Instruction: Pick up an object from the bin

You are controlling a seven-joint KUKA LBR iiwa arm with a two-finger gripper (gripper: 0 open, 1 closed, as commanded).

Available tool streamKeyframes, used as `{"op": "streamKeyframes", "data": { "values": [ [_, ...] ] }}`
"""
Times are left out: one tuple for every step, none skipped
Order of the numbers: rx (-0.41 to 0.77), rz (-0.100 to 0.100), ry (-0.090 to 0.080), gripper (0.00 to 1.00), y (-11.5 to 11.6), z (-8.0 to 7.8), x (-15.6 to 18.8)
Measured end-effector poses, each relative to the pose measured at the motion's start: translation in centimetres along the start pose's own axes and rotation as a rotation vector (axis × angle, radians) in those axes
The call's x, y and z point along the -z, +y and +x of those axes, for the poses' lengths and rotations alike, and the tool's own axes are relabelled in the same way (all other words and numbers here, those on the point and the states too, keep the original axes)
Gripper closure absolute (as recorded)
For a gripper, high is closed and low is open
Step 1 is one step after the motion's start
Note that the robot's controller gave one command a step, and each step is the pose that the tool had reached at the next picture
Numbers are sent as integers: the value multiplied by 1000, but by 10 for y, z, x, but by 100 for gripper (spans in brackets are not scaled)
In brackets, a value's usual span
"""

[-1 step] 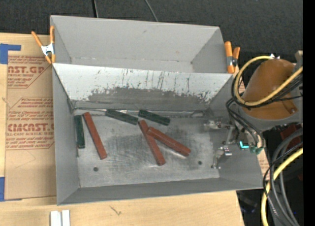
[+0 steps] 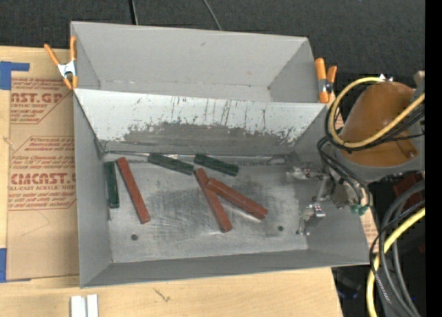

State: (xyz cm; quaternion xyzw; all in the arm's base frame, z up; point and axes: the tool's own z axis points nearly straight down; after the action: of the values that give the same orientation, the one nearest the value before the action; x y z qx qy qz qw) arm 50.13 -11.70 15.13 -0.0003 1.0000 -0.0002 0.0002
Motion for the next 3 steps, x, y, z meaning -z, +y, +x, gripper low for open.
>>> {"op": "streamKeyframes", "data": {
  "values": [
    [-141,-2,8,100,47,-16,-80],
    [-141,-2,8,100,47,-16,-80],
    [-64,4,-9,100,56,-10,-79]
  ]
}}
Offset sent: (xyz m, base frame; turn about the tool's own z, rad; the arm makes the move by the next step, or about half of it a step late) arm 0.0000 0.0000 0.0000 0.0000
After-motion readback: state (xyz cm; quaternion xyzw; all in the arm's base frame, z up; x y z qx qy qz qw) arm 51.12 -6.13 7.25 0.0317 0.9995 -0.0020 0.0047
